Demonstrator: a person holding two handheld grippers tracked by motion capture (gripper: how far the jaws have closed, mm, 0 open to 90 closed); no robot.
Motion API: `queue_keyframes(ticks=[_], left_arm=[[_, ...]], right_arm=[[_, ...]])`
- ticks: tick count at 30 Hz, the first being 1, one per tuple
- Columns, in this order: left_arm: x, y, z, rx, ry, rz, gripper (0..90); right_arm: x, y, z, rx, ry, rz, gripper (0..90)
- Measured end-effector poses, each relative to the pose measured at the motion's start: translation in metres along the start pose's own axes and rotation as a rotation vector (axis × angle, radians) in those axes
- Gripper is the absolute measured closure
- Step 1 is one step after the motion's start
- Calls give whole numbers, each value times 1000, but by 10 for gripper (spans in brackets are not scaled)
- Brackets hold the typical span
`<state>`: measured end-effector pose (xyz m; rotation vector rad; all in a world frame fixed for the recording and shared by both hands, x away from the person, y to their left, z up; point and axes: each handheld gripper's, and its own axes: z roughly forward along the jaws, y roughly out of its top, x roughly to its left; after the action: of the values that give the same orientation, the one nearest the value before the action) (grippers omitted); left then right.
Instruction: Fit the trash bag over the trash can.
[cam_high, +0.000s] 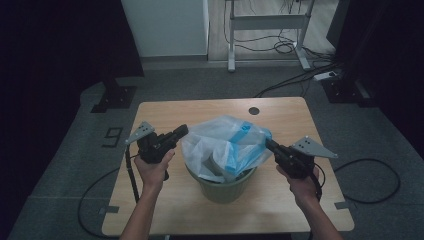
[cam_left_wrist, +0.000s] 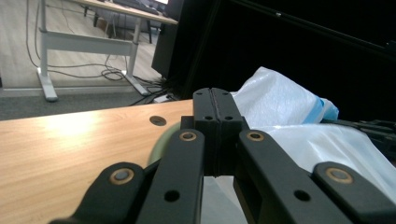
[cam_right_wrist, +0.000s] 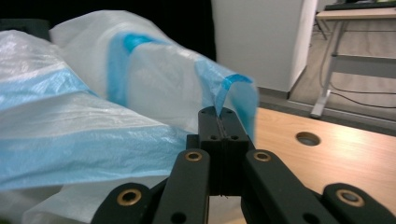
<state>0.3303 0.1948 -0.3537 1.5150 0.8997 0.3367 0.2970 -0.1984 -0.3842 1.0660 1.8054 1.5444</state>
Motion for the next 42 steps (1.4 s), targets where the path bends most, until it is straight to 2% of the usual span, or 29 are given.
queue_keyframes(ticks=[6, 9, 10, 11, 13, 17, 22, 26, 33, 42], left_arm=[[1, 4, -6, -26, 14, 14, 900], [-2, -1, -17, -41, 5, 23, 900], [-4, -8, -26, -43, -2, 29, 900], [-4, -8, -26, -43, -2, 29, 900], [-5, -16, -34, -41, -12, 26, 900], [-4, -30, -51, -47, -27, 17, 900], [-3, -45, -69, -60, -40, -1, 900], [-1, -58, -80, -63, -58, -23, 900], [7, -81, -88, -43, -57, -54, 900], [16, -106, -92, -12, -36, -88, 900]], right_arm=[[-11, 14, -1, -26, -37, -1, 890], [-9, 15, -5, -36, -33, -9, 890], [-7, 14, -8, -37, -27, -10, 890], [-7, 14, -8, -37, -27, -10, 890], [-2, 7, -17, -29, 2, -14, 890], [5, -2, -34, -22, 52, 9, 890], [12, -20, -51, -7, 81, 9, 890], [11, -37, -59, 7, 105, 46, 891], [12, -66, -59, 67, 129, 63, 890], [17, -97, -44, 143, 149, 80, 891]])
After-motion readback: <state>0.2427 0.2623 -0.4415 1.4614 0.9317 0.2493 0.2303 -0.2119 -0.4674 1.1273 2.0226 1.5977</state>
